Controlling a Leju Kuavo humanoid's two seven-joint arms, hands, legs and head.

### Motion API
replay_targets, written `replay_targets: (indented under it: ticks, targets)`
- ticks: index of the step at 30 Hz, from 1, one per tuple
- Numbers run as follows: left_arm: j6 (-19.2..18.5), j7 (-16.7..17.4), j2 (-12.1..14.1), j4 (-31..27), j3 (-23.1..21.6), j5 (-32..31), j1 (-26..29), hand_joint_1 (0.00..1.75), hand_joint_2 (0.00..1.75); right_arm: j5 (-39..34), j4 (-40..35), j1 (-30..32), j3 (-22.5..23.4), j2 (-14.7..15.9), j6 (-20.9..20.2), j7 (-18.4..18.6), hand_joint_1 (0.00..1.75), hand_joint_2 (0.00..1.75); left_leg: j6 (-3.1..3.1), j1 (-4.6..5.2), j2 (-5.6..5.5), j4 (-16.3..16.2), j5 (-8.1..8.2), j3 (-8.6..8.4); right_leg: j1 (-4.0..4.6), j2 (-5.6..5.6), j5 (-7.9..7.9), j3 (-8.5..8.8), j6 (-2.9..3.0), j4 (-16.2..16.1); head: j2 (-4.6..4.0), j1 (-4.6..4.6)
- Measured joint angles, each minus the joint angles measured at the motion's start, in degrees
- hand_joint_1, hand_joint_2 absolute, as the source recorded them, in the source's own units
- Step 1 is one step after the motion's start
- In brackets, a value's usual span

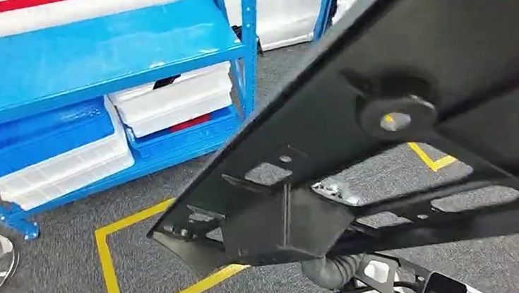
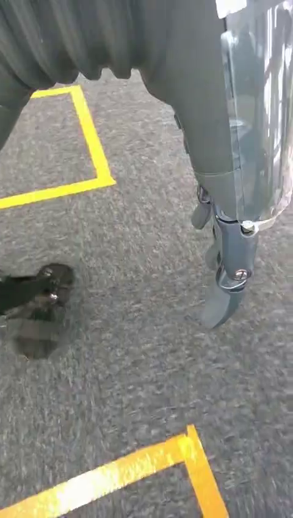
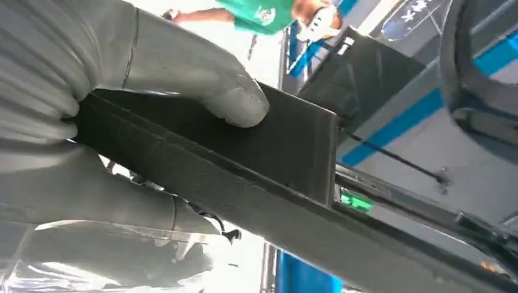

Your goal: Take the parts from the cabinet and place them on the table.

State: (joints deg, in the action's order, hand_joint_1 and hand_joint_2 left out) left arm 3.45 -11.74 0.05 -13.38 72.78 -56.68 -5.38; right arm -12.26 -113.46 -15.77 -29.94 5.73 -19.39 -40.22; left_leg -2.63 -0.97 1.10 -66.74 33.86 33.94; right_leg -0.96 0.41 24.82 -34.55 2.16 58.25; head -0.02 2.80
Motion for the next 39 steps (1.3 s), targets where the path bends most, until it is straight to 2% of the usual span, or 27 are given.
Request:
replay_targets:
  ticks: [2, 3, 4, 6, 7, 8, 10, 12, 13, 14, 16, 17, 18, 19, 21, 22, 23, 27, 28, 29, 30, 32, 33, 35, 37, 38, 39]
  targets:
    - [-0.09, -0.52, 0.46, 0.00, -0.11, -0.91, 0.27, 0.00, 1.75, 0.11, -0.74, 1.37, 1.17, -0.39, -1.67, 0.00, 1.71, 1.75, -0.12, 0.01, -0.56, -8.22, 2.83, 3.89, 0.20, 1.32, -0.03, -0.09, 0.06, 0.07, 0.00, 0.00]
    - [-0.31, -0.88, 0.63, 0.00, -0.22, -1.22, 0.32, 0.00, 1.75, 0.18, -1.07, 2.05, 1.71, -0.48, -2.03, 0.00, 1.71, 1.75, -0.05, 0.01, -0.59, -8.72, 2.21, 4.23, 0.24, 1.99, -0.03, -0.06, 0.06, 0.14, 0.00, 0.00]
    - [-0.50, -1.42, 0.83, 0.00, -0.44, -1.66, 0.31, 0.00, 1.75, 0.48, -1.68, 2.56, 2.46, -0.50, -2.31, 0.00, 1.71, 1.75, 0.10, 0.01, -0.64, -6.36, 0.22, 3.29, 0.26, 2.69, -0.03, -0.06, 0.06, 0.23, 0.00, 0.00]
    - [-0.74, -2.32, 1.68, 0.00, -0.79, -2.05, 0.21, 0.00, 1.75, 1.29, -3.04, 3.45, 3.34, -0.66, -2.55, 0.00, 1.71, 1.75, 0.59, -0.05, -1.78, 4.14, -5.60, -1.38, 0.25, 4.25, 0.00, 0.05, -0.01, 0.43, 0.00, 0.00]
    - [-0.88, -2.67, 1.88, 0.00, -1.01, -2.08, 0.17, 0.00, 1.75, 1.36, -3.63, 3.79, 3.58, -0.81, -2.62, 0.00, 1.71, 1.75, 0.86, -0.09, -3.85, 7.94, -7.07, -3.00, 0.20, 4.73, -0.03, 0.01, -0.10, 0.41, 0.00, 0.00]
    - [-0.99, -3.24, 2.45, 0.00, -1.20, -2.08, 0.14, 0.00, 1.75, 1.38, -4.24, 4.04, 3.87, -0.83, -2.66, 0.00, 1.71, 1.75, 1.26, -0.28, -6.57, 9.78, -6.39, -3.60, 0.44, 5.49, -0.18, -0.35, -0.62, 0.70, 0.00, 0.00]
    - [-1.22, -4.26, 2.91, 0.00, -1.27, -1.57, 0.11, 0.00, 1.75, 1.68, -5.36, 4.35, 4.13, -0.83, -2.09, 0.02, 1.71, 1.75, 1.40, 0.16, -5.30, 9.66, -6.30, -3.55, -0.18, 6.99, -0.64, -0.92, -1.50, 0.47, 0.00, 0.00]
    - [-1.20, -4.13, 3.30, 0.00, -1.27, -1.18, -0.07, 0.00, 1.75, 2.76, -5.68, 4.41, 4.26, -0.68, -1.31, 0.00, 1.71, 1.75, 2.23, -0.26, -3.89, 10.60, -6.97, -3.93, 0.09, 7.92, -1.00, -1.04, -2.47, 0.18, 0.00, 0.00]
    - [-1.20, -4.00, 3.36, 0.00, -1.27, -1.07, -0.29, 0.00, 1.75, 3.30, -5.59, 4.49, 4.28, -0.24, -1.18, 0.00, 1.71, 1.75, 2.59, -0.20, -3.02, 10.99, -7.34, -4.21, 0.25, 4.40, -0.26, -1.37, -2.45, 1.06, 0.00, 0.00]
    - [-1.40, -4.04, 3.34, 0.00, -1.27, -1.09, -0.27, 0.00, 1.75, 3.78, -5.42, 4.23, 4.28, 0.05, -1.15, 0.04, 1.71, 1.75, 3.02, -0.13, -2.40, 11.12, -7.43, -4.16, 0.37, 1.60, 1.87, -2.65, -2.47, 3.77, 0.00, -0.02]
    - [-1.86, -4.07, 3.17, 0.04, -1.27, -1.71, 0.21, 0.00, 1.75, 5.23, -4.65, 3.91, 4.17, 0.24, -1.02, 0.02, 1.71, 1.75, 3.10, 0.10, -0.76, 11.09, -7.40, -4.02, 0.19, 0.17, 6.55, -6.99, -2.69, 12.96, 0.00, 0.00]
    - [-2.01, -4.07, 3.08, 0.09, -1.27, -2.14, 0.26, 0.00, 1.75, 6.28, -4.13, 3.85, 3.70, 0.24, -0.53, 0.02, 1.71, 1.75, 3.13, 0.13, 0.13, 11.04, -7.37, -3.91, 0.16, 0.06, 7.77, -8.71, -2.80, 16.70, 0.00, 0.00]
    - [-2.23, -4.11, 2.97, 0.09, -1.33, -2.36, 0.17, 0.00, 1.75, 7.68, -3.84, 3.80, 3.03, 0.26, 0.23, 0.07, 1.71, 1.75, 3.13, 0.14, 0.89, 10.96, -7.36, -3.85, 0.12, -0.05, 7.56, -9.14, -2.88, 17.77, 0.00, 0.00]
    - [-2.52, -4.28, 2.80, 0.15, -1.46, -2.73, 0.03, 0.00, 1.75, 9.60, -3.56, 3.66, 2.09, 0.31, 1.43, 0.13, 1.71, 1.75, 3.06, 0.14, 1.59, 10.88, -7.29, -3.84, 0.08, -0.23, 6.10, -8.06, -2.92, 16.01, 0.00, 0.00]
    - [-2.91, -4.59, 2.40, 0.20, -1.55, -3.15, -0.26, 0.00, 1.75, 12.37, -2.82, 2.71, -0.07, 0.70, 4.12, 0.15, 1.71, 1.75, 2.74, 0.13, 2.77, 10.53, -6.96, -3.95, 0.08, -1.26, 1.63, -2.56, -2.72, 6.62, 0.00, 0.00]
    - [-2.93, -4.59, 2.23, 0.20, -1.60, -3.23, -0.41, 0.00, 1.75, 13.23, -2.34, 2.13, -1.06, 1.03, 5.67, 0.15, 1.71, 1.75, 2.44, 0.23, 3.18, 10.15, -6.69, -4.01, 0.25, -3.41, 0.40, 0.18, -2.46, 1.93, 0.00, 0.00]
    - [-2.93, -4.59, 2.12, 0.20, -1.60, -3.23, -0.45, 0.00, 1.75, 14.04, -1.72, 1.34, -1.93, 1.29, 6.81, 0.15, 1.71, 1.75, 1.99, 0.73, 3.68, 9.83, -6.36, -3.80, 1.03, -4.71, 1.47, 0.58, -1.98, 0.78, 0.00, 0.00]
    - [-2.36, -4.68, 1.59, 0.24, -1.53, -1.97, -0.68, 0.00, 1.75, 17.99, 1.16, -0.67, -4.86, 2.06, 8.33, 0.17, 1.71, 1.75, 0.94, 0.70, 5.74, 9.91, -6.13, -4.26, 0.84, -1.96, 0.91, 0.01, -0.57, 0.48, 0.00, 0.00]
    - [-2.30, -4.79, 1.40, 0.24, -1.49, -1.66, -0.71, 0.00, 1.75, 19.59, 1.66, -1.08, -5.40, 2.19, 8.92, 0.20, 1.71, 1.75, 0.61, 0.42, 4.59, 9.48, -5.45, -4.11, 0.49, -1.56, 0.68, 0.18, -0.21, 0.21, 0.00, 0.00]
    - [-2.27, -5.05, 1.18, 0.26, -1.42, -1.42, -0.60, 0.00, 1.75, 21.01, 2.12, -1.72, -5.95, 2.30, 9.58, 0.11, 1.71, 1.75, 0.43, 0.28, 1.97, 6.91, -3.44, -3.12, 0.43, -1.10, 0.56, 0.14, 0.07, 0.17, 0.00, 0.00]
    - [-2.23, -5.27, 1.11, 0.28, -1.38, -1.38, -0.40, 0.00, 1.75, 23.11, 2.93, -2.30, -6.69, 2.36, 10.34, 0.09, 1.71, 1.75, 0.26, 0.19, 0.49, 2.43, -0.95, -1.15, 0.44, -0.58, 0.48, 0.02, 0.28, 0.17, 0.00, 0.00]
    - [-2.23, -5.42, 1.05, 0.28, -1.33, -1.14, 0.09, 0.00, 1.75, 25.61, 4.15, -2.44, -7.65, 2.62, 10.93, 0.22, 1.71, 1.75, 0.12, 0.20, -0.55, -7.03, 2.84, 3.31, 0.64, 0.79, 0.45, -0.09, 0.40, 0.21, 0.00, 0.00]
    - [-2.25, -5.42, 1.01, 0.31, -1.33, -1.01, 0.29, 0.00, 1.75, 25.97, 4.64, -2.43, -7.94, 2.82, 11.00, 0.24, 1.71, 1.75, 0.18, 0.20, -0.60, -9.13, 2.80, 4.53, 0.75, 1.55, 0.44, -0.11, 0.41, 0.28, 0.00, 0.00]
    - [-2.27, -5.42, 0.92, 0.31, -1.31, -0.94, 0.37, 0.00, 1.75, 26.21, 5.25, -2.56, -8.26, 3.02, 11.22, 0.26, 1.71, 1.75, 0.57, 0.22, -0.72, -4.06, -1.33, 2.57, 0.80, 2.94, 0.45, -0.01, 0.40, 0.42, 0.00, 0.00]
    - [-2.27, -5.46, 0.89, 0.31, -1.31, -0.92, 0.35, 0.00, 1.75, 26.36, 5.64, -2.84, -8.53, 3.10, 11.30, 0.26, 1.71, 1.75, 1.17, 0.21, -2.83, 6.59, -6.85, -2.05, 0.80, 4.28, 0.44, 0.19, 0.32, 0.49, 0.00, 0.00]
    - [-2.30, -5.49, 0.92, 0.31, -1.29, -0.92, 0.38, 0.00, 1.75, 26.40, 5.82, -2.95, -8.70, 3.17, 11.39, 0.24, 1.71, 1.75, 1.60, 0.19, -5.30, 8.51, -6.31, -3.01, 0.90, 4.78, 0.34, 0.03, -0.01, 0.51, 0.00, 0.00]
    - [-2.34, -5.53, 0.85, 0.31, -1.25, -0.92, 0.39, 0.00, 1.75, 26.64, 6.03, -3.11, -8.90, 3.23, 11.48, 0.28, 1.71, 1.75, 1.62, 0.22, -5.05, 9.60, -6.37, -3.30, 0.76, 5.58, 0.23, -0.33, -0.40, 0.71, 0.00, 0.02]
